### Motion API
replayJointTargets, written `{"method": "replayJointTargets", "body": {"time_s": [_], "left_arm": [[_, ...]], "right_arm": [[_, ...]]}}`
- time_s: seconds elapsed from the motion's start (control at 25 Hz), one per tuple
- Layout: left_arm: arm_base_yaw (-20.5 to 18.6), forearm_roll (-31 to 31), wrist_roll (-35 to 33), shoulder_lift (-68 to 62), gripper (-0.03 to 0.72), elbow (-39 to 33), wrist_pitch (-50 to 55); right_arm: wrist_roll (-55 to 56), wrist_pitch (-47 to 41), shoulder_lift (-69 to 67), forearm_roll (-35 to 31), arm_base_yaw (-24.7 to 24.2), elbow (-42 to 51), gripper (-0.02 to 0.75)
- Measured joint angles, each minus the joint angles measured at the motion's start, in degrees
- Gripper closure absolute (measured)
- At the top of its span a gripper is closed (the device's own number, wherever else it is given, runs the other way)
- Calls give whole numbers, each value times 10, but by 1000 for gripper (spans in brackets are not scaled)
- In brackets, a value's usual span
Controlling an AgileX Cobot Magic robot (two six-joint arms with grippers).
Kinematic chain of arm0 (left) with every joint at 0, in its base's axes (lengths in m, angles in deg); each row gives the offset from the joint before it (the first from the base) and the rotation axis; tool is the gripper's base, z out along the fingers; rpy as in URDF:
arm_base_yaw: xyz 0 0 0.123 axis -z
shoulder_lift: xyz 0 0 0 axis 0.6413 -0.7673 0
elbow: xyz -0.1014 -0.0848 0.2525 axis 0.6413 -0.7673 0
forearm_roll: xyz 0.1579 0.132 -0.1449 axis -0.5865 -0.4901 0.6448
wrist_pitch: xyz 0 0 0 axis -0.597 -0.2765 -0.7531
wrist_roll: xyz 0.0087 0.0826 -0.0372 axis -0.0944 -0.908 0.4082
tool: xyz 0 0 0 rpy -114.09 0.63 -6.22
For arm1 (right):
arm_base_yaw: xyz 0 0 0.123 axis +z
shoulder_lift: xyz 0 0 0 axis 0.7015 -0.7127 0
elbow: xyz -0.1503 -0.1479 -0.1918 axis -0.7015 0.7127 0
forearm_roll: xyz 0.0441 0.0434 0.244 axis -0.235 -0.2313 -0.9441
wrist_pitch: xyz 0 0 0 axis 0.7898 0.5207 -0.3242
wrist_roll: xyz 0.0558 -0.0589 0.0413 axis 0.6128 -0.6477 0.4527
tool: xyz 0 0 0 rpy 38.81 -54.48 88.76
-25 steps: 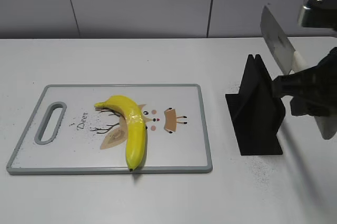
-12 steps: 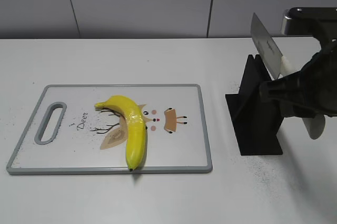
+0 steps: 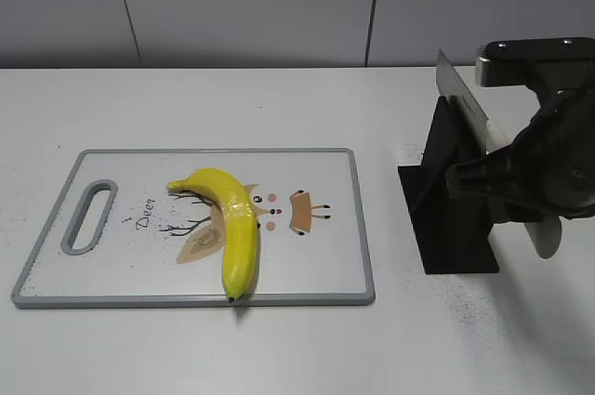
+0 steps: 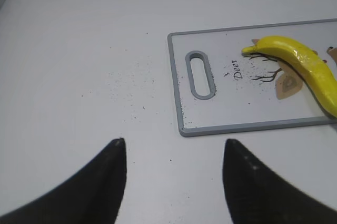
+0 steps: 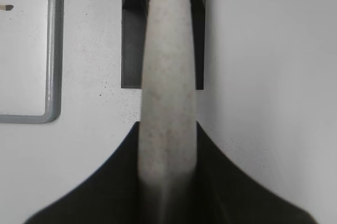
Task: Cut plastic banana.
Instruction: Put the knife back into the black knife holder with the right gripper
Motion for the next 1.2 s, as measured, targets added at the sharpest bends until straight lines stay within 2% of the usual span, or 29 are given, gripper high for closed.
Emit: {"method": "replayJointTargets", "body": {"time_s": [0.72, 0.8, 0.96, 1.04, 1.2], "left_arm": [[0, 0, 0, 0, 163, 0, 0], [0, 0, 0, 0, 163, 0, 0], [0, -1, 0, 0, 166, 0, 0], [0, -1, 0, 0, 168, 0, 0], [0, -1, 0, 0, 169, 0, 0]], "right_arm": [[0, 2, -35, 11, 0, 0, 566], [0, 6, -35, 12, 0, 0, 503], [0, 10, -35, 13, 0, 0, 253], [-1, 10, -35, 13, 0, -2, 175], [-13, -7, -33, 16, 0, -37, 127]]}}
